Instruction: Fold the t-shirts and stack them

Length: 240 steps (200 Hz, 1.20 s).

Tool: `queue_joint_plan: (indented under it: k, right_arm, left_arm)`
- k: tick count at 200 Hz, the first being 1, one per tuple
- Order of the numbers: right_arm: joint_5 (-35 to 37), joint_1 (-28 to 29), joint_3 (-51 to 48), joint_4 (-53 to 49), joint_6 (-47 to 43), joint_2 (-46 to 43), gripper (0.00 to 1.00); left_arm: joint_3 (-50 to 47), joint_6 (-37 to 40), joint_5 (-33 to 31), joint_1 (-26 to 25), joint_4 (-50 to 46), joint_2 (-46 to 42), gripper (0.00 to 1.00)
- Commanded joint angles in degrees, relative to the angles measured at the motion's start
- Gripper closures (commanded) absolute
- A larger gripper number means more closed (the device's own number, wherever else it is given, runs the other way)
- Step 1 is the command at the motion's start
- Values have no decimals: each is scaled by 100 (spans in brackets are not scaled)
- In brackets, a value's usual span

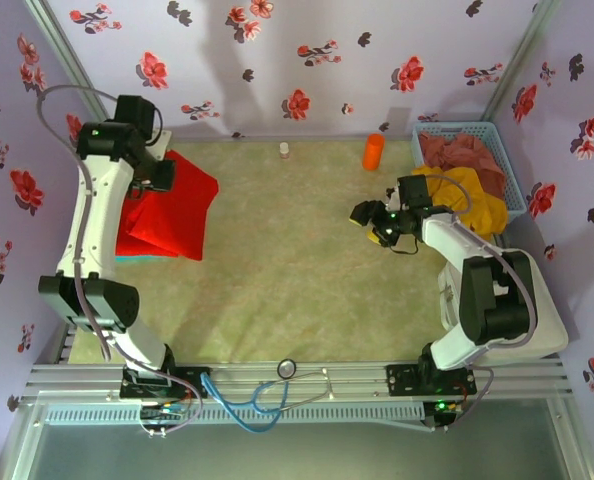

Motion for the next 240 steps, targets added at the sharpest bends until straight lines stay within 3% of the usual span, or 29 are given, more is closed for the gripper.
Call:
queue_joint_plan:
  k: [1,152,240]
  right_arm:
    - [-156,-18,203,-142,53,148,32]
    - [-166,107,174,2,91,365,33]
    - [-190,180,117,109,91,455,33]
  left_arm:
    - [211,262,2,125,-70,78,100]
    - [420,369,190,771,93,191,100]
    - [-205,528,-59,1188,831,396,100]
